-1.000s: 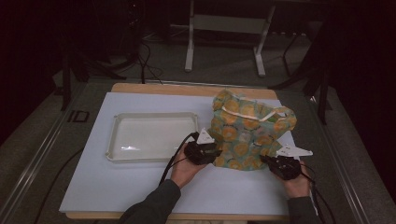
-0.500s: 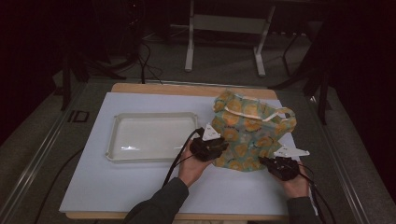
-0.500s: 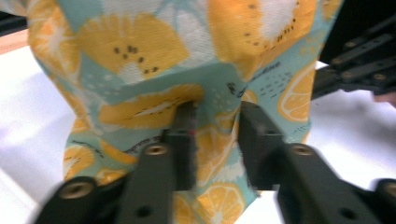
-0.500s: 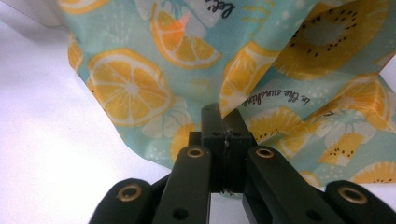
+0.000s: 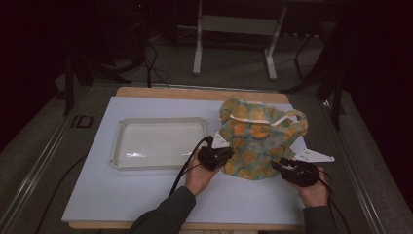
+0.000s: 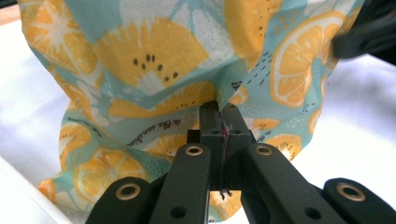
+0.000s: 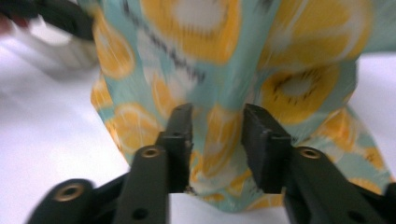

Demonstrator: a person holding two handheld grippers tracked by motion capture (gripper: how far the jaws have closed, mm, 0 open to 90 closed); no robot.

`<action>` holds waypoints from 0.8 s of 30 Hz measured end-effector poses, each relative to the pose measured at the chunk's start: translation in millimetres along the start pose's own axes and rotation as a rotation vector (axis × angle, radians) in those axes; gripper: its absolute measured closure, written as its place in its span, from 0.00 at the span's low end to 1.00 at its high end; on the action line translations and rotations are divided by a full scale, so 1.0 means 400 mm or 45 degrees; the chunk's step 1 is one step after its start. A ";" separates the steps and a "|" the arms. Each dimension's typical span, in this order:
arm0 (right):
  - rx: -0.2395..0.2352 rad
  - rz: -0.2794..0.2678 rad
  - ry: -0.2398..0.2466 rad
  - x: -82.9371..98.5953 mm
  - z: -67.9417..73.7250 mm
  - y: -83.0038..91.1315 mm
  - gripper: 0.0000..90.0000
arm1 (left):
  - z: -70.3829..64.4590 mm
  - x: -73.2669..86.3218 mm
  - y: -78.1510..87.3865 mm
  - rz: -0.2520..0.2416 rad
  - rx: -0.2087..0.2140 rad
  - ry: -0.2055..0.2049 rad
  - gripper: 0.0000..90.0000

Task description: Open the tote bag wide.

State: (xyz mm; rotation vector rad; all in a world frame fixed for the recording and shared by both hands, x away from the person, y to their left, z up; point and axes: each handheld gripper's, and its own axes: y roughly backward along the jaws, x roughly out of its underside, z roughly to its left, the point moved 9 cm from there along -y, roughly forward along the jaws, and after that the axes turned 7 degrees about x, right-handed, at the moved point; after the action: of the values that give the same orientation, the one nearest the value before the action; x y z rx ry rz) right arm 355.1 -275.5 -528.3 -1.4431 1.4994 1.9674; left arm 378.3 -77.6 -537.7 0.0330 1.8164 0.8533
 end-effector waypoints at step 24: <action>0.019 0.001 0.072 -0.006 0.026 -0.010 1.00 | 0.034 0.055 -0.011 0.090 -0.014 0.019 0.88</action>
State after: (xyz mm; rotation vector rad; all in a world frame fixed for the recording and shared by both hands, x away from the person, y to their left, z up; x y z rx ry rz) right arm 353.5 -264.3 -529.1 -1.5044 1.5351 1.9270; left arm 381.9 -64.7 -560.2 0.0846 1.8331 0.9153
